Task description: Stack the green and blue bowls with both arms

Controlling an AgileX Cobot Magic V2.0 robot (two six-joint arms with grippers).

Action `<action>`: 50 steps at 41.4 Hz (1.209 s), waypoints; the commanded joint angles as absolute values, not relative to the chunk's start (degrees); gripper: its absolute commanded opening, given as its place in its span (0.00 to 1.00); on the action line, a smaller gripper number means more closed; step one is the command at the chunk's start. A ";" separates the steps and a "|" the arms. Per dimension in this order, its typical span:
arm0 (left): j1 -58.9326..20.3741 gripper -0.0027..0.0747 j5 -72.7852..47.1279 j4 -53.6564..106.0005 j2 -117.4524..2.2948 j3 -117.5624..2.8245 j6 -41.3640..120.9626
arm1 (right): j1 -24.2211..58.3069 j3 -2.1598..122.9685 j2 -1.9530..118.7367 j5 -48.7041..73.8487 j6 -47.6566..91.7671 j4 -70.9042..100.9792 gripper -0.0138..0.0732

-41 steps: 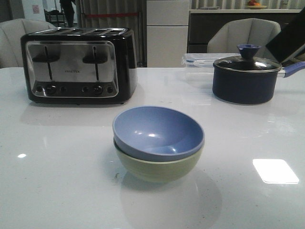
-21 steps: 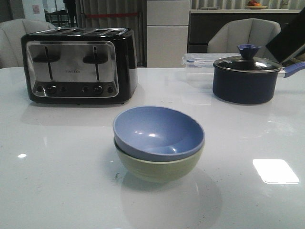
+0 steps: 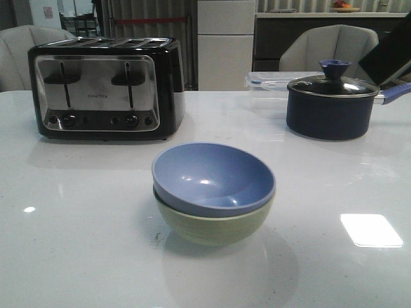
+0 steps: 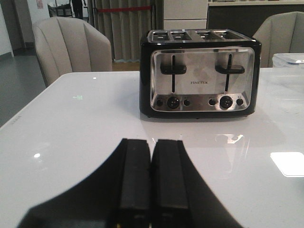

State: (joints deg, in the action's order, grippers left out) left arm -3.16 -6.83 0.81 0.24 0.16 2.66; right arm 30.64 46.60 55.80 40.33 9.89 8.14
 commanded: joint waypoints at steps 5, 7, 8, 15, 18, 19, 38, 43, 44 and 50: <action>-3.21 0.15 4.56 1.19 1.50 0.45 2.17 | 30.63 48.27 54.80 37.14 10.57 7.83 0.22; -3.21 0.15 4.68 1.19 1.40 0.45 2.17 | 30.63 48.27 54.80 37.14 10.57 7.83 0.22; -3.21 0.15 4.68 1.19 1.40 0.45 2.17 | 30.63 48.27 54.80 37.14 10.57 7.83 0.22; -3.21 0.15 4.68 1.19 1.40 0.45 2.17 | 30.63 48.27 54.80 37.14 10.57 7.83 0.22; -3.21 0.15 4.68 1.19 1.40 0.45 2.17 | 30.63 48.27 54.80 37.14 10.57 7.83 0.22; -3.21 0.15 4.68 1.19 1.40 0.45 2.17 | 30.63 48.27 54.80 37.14 10.57 7.83 0.22; -3.21 0.15 4.68 1.19 1.40 0.45 2.17 | 30.69 48.22 54.58 37.21 10.57 7.88 0.22; -3.21 0.15 4.68 1.19 1.40 0.45 2.17 | 29.53 48.15 52.77 36.82 10.57 7.57 0.22; -3.21 0.15 4.68 1.19 1.40 0.45 2.17 | 28.86 48.15 52.16 36.69 10.57 7.33 0.22; -3.21 0.15 4.68 1.19 1.40 0.45 2.17 | 22.63 47.62 47.25 36.45 10.57 7.30 0.22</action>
